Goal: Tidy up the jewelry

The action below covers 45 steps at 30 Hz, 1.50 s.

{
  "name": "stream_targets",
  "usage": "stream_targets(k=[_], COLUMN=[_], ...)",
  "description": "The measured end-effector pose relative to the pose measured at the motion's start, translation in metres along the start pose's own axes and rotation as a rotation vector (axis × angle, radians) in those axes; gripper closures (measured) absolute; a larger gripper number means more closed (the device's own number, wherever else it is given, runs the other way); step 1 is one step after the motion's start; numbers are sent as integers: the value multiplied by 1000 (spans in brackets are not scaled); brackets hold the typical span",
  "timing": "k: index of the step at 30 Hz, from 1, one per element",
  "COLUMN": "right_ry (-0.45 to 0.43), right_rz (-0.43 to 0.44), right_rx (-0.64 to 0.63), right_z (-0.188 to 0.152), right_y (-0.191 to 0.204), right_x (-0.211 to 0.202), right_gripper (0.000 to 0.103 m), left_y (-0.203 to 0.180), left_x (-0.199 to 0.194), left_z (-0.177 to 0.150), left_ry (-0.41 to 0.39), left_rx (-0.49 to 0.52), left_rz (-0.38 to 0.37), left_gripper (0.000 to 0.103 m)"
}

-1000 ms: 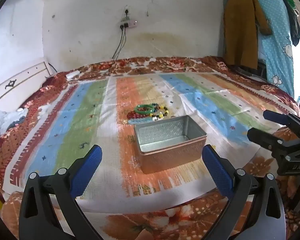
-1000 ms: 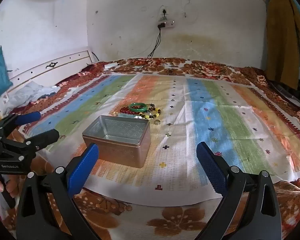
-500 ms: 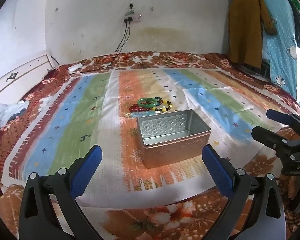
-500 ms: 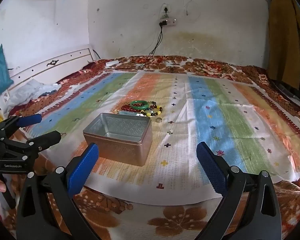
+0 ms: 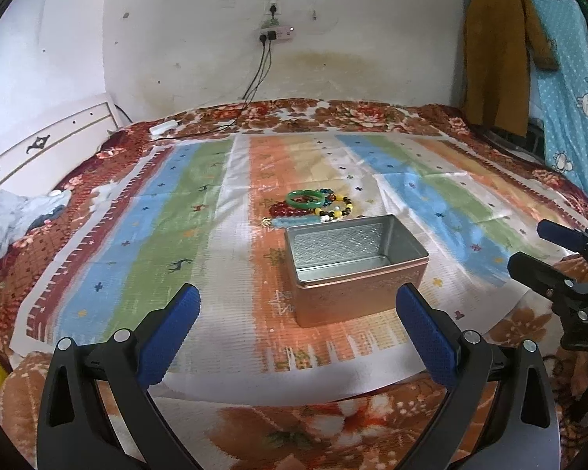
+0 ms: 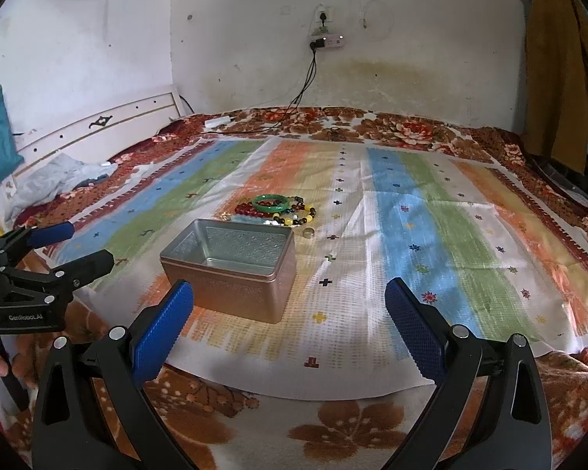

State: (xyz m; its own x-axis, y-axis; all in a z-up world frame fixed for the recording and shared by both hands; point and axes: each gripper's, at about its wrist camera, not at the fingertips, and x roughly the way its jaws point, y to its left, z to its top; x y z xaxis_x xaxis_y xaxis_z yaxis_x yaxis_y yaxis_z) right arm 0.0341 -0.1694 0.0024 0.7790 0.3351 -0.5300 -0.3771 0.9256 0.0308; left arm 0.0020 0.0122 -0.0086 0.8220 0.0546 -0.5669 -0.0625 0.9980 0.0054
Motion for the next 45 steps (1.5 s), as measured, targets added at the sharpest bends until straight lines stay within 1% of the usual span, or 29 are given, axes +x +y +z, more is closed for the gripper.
stream_targets(k=[6, 23, 40, 42, 45], right_ry=[3, 13, 19, 19, 31], right_rz=[3, 7, 5, 6, 17], right_rx=[1, -5, -1, 2, 44], right_z=[1, 0, 0, 0, 3], right_y=[-2, -1, -2, -1, -9], right_x=[0, 2, 4, 4, 6], right_gripper=[4, 4, 4, 4, 4], left_y=[5, -2, -3, -3, -3], left_x=[0, 1, 1, 0, 3], left_z=[1, 0, 0, 0, 1], left_ry=[4, 7, 12, 14, 27], left_rx=[-26, 11, 6, 5, 1], left_rz=[-2, 21, 16, 16, 11], left_gripper=[6, 6, 6, 6, 6])
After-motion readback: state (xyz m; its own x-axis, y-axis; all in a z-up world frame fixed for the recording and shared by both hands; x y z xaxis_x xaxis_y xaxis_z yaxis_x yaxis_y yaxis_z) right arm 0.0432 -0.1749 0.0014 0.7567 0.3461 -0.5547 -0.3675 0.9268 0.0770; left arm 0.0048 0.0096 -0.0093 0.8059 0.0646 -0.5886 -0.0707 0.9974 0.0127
